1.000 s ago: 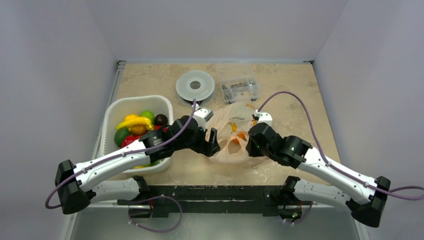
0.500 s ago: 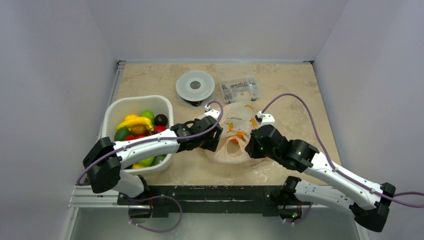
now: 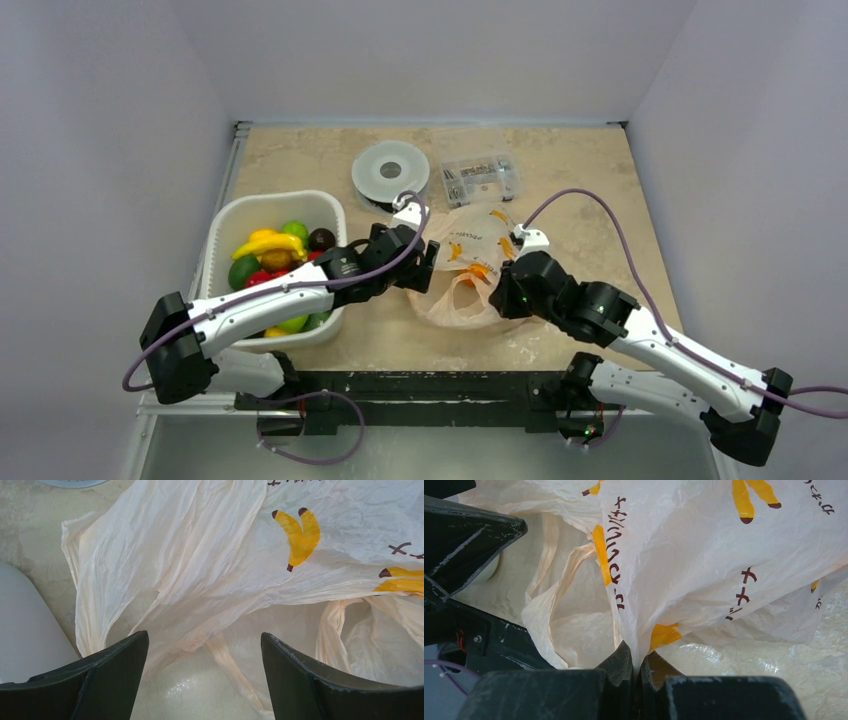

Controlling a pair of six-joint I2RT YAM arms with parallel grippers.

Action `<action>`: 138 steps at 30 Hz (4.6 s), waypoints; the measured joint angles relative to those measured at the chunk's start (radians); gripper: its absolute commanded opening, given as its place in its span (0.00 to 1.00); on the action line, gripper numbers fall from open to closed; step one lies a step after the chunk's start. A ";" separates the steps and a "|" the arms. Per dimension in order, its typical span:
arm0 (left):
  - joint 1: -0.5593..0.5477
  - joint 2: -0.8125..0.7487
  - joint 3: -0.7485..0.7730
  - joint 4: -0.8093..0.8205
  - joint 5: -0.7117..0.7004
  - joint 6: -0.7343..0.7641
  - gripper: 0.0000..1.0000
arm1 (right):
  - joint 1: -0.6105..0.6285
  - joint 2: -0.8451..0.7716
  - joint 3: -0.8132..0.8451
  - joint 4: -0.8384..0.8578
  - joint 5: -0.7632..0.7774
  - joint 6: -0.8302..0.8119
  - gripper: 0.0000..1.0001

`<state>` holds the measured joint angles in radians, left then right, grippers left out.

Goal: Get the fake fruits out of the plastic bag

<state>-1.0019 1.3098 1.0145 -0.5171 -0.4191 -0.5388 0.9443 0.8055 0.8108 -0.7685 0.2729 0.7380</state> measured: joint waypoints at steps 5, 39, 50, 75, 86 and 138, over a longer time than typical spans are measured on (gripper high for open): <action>0.000 0.032 0.002 0.001 0.005 0.036 0.87 | 0.000 0.008 -0.002 0.011 -0.005 -0.006 0.00; 0.218 0.445 0.634 -0.165 -0.213 0.197 0.00 | 0.002 0.285 0.238 -0.239 0.397 0.148 0.00; 0.285 0.051 0.374 -0.145 0.003 0.005 0.00 | -0.011 0.405 0.465 -0.161 0.704 -0.161 0.02; 0.342 -0.141 0.354 -0.304 0.463 0.079 0.97 | 0.006 0.249 0.119 -0.084 -0.041 -0.090 0.00; 0.291 -0.414 0.219 -0.263 0.754 -0.002 0.59 | 0.006 0.248 0.126 -0.021 -0.049 -0.090 0.00; -0.048 0.232 0.027 0.236 0.128 -0.185 0.67 | 0.011 0.119 -0.100 -0.002 -0.059 0.124 0.00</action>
<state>-1.0500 1.5421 1.0420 -0.2810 -0.2909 -0.7235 0.9558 0.9249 0.7105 -0.7700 0.2138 0.8619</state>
